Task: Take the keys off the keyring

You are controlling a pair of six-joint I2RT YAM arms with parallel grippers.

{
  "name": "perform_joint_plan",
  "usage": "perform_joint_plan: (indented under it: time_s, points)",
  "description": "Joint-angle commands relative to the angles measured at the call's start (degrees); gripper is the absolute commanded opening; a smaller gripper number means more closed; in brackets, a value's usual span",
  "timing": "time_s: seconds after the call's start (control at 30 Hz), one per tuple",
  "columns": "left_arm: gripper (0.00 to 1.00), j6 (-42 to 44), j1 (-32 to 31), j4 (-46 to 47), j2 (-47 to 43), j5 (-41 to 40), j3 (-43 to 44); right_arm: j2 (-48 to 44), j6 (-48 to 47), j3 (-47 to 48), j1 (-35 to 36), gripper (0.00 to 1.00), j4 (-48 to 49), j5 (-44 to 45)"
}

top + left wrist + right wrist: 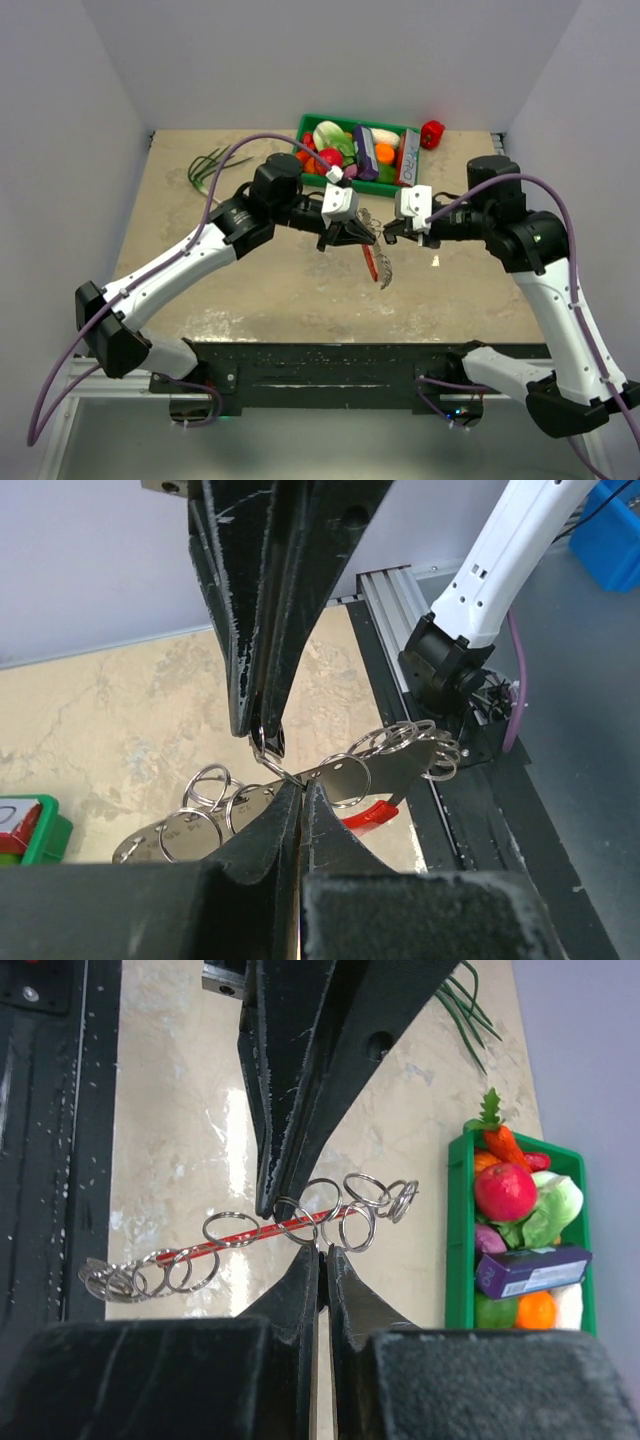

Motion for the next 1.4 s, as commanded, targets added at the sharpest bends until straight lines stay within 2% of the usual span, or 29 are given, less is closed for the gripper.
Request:
perform_joint_plan:
  time_s: [0.0, 0.27, 0.67, 0.9, 1.13, 1.17, 1.3, 1.37]
  points:
    - [0.0, 5.05, -1.75, -6.93, -2.77, 7.82, -0.19, 2.14, 1.3, 4.84, -3.38, 0.0, 7.79, -1.97]
    - [0.0, 11.54, -2.19, -12.12, -3.73, 8.96, 0.69, 3.98, 2.26, 5.54, -7.43, 0.0, 6.3, -9.26]
    - [0.0, 16.74, -2.98, -16.96, -3.65, 9.84, 2.36, 5.83, 1.91, 7.74, -8.04, 0.0, 2.34, -12.35]
    - [0.0, 15.34, -3.07, -15.99, -3.47, 7.74, 2.8, 4.96, 2.09, 8.18, -7.96, 0.0, 2.42, -12.18]
    - [0.01, 6.99, -0.27, -9.4, -3.91, 1.06, 4.82, 4.16, 0.16, 8.18, -7.96, 0.0, 0.5, -9.98]
    - [0.03, 6.81, -0.17, -9.4, -4.17, -1.47, 5.34, 3.99, -0.37, 8.01, -8.04, 0.0, 0.49, -9.71]
    - [0.27, 7.25, 0.53, -9.84, -4.61, -5.62, 7.54, 3.19, -2.3, 6.95, -7.95, 0.0, -0.73, -9.18]
    - [0.33, 7.69, 0.62, -10.19, -4.35, -8.68, 8.95, 3.37, -3.7, 7.21, -8.04, 0.0, -3.1, -9.53]
